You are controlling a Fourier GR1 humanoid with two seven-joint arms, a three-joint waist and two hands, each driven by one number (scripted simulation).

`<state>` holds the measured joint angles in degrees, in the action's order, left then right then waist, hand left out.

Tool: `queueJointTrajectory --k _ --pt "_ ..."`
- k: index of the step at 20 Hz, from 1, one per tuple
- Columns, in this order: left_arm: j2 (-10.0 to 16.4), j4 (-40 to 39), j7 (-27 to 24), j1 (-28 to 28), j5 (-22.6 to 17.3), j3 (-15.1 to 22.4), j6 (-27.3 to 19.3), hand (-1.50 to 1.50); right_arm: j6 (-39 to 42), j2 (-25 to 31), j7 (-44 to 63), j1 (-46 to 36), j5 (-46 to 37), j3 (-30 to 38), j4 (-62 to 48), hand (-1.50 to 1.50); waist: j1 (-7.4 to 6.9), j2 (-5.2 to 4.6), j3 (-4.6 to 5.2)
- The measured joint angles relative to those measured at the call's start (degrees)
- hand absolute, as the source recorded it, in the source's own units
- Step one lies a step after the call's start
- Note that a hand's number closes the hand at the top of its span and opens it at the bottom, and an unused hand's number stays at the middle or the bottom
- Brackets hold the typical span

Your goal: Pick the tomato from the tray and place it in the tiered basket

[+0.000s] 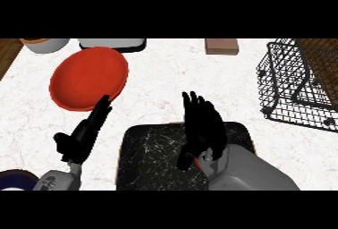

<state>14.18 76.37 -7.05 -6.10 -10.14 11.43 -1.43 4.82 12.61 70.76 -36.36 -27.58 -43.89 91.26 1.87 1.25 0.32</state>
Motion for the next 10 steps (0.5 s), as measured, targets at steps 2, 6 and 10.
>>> queueJointTrajectory --k 2,6,10 --pt "0.11 0.05 -0.12 0.34 0.18 -0.01 0.02 0.00 0.89 -0.18 0.32 -0.01 -1.99 0.72 -0.37 -1.50 0.08 -0.03 -0.02" --pt "-0.02 0.16 0.37 -0.02 0.03 -0.31 -0.05 0.00 2.80 -0.20 0.57 1.91 -4.20 1.35 -2.32 -1.50 0.30 -0.16 -0.03" --pt "-0.09 1.38 0.85 0.32 0.37 -0.10 -0.35 0.00 4.23 -1.79 0.58 4.74 -6.17 2.96 -3.77 -1.50 0.05 -0.25 -0.08"
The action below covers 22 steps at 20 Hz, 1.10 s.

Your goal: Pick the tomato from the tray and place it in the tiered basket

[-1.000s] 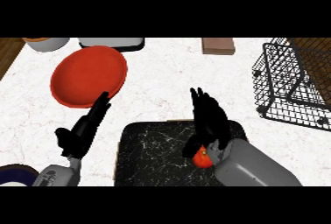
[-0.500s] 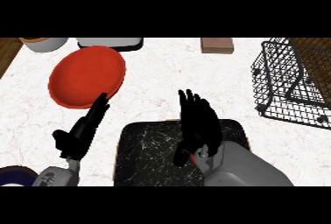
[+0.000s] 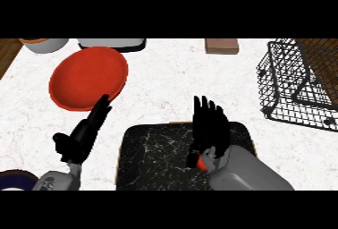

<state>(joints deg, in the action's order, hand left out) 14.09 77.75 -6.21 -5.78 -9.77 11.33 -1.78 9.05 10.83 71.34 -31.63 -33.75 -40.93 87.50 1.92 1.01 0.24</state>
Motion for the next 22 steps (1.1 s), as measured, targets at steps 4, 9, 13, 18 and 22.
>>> queueJointTrajectory --k 4,9,13,18,22 --pt "-0.07 -0.74 -0.63 -0.24 -0.13 -0.36 0.67 0.00 1.07 -1.24 -0.06 3.27 -2.67 1.37 0.86 -1.50 -0.21 -0.28 -0.06" --pt "-0.78 -1.22 -0.14 -1.21 0.17 -0.39 0.54 0.00 1.98 -3.73 -0.12 7.36 -7.11 2.51 1.79 -1.50 -0.52 -0.50 -0.10" --pt "-0.66 -0.98 -0.77 -0.23 0.44 -0.34 0.96 0.00 2.23 -4.29 -0.08 11.40 -10.25 3.72 3.19 -1.50 -0.77 -0.55 -0.12" --pt "-0.80 -0.11 0.26 -0.75 0.60 -0.43 1.12 0.00 2.41 -5.95 -0.24 16.41 -13.86 3.99 4.93 -1.50 -1.11 -0.68 -0.16" --pt "-0.36 0.49 0.41 -0.26 0.34 -0.89 2.04 0.00 3.02 -6.66 -0.92 19.59 -15.88 4.74 6.63 -1.50 -1.41 -0.76 -0.18"
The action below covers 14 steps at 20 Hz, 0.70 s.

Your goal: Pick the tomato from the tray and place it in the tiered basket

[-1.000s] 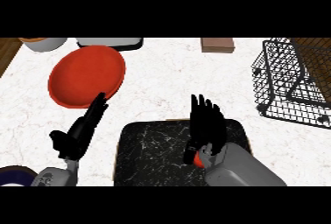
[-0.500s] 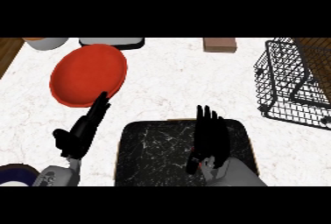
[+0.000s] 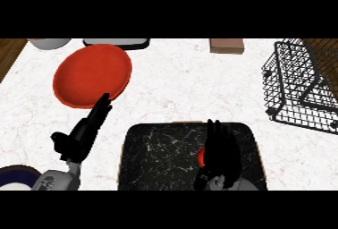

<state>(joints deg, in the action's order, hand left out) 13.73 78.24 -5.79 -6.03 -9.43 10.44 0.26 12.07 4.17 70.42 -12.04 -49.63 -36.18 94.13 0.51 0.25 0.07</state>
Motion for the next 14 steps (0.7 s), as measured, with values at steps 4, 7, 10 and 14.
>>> queueJointTrajectory --k 4,7,10,14 --pt "-1.00 1.13 1.29 -0.26 0.95 0.67 -0.84 0.00 0.59 -1.31 -1.35 1.69 -1.79 1.28 -0.98 -1.50 -0.25 -0.09 -0.03" --pt "-1.34 1.20 0.77 0.27 1.50 0.56 -0.82 0.00 0.49 -1.45 -2.79 4.58 -3.69 1.39 -0.52 1.50 -0.28 -0.13 -0.04" --pt "-1.96 0.37 0.72 -0.38 1.80 0.08 -0.21 0.00 -1.05 -2.29 -3.73 3.78 -4.73 0.60 -1.22 1.50 -0.40 -0.13 0.02" --pt "-2.58 -1.54 -0.56 -0.75 2.43 -1.16 1.23 0.00 -2.19 -3.00 -6.52 2.82 -7.28 0.93 -2.62 1.50 -0.46 -0.13 0.03"
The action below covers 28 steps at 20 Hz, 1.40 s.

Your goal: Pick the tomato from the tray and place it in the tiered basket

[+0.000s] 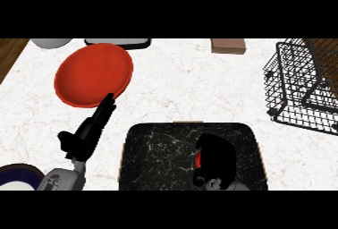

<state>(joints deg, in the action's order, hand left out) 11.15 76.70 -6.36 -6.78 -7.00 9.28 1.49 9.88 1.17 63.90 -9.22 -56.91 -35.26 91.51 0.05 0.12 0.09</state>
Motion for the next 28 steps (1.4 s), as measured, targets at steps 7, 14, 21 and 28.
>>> queueJointTrajectory --k 7,14,21,28 --pt "-1.55 1.82 1.47 0.34 1.83 -0.43 -0.29 0.00 -1.82 -0.27 -1.85 -1.19 -2.31 0.37 -1.32 1.50 -0.10 -0.01 -0.03" --pt "-0.47 2.23 0.72 2.35 1.03 -2.48 -0.53 0.00 -1.64 22.14 -18.59 6.38 5.94 14.76 3.21 1.50 3.76 0.06 -0.44" --pt "-0.19 2.34 0.32 3.49 0.78 -3.59 -1.24 0.00 -4.17 37.21 -37.47 8.46 17.41 31.60 0.09 1.50 5.98 0.34 -0.77" --pt "-0.08 2.66 -0.02 4.52 0.62 -3.70 -1.04 0.00 -2.42 43.36 -58.24 6.78 37.13 49.59 -5.04 1.50 5.63 0.71 -0.77"
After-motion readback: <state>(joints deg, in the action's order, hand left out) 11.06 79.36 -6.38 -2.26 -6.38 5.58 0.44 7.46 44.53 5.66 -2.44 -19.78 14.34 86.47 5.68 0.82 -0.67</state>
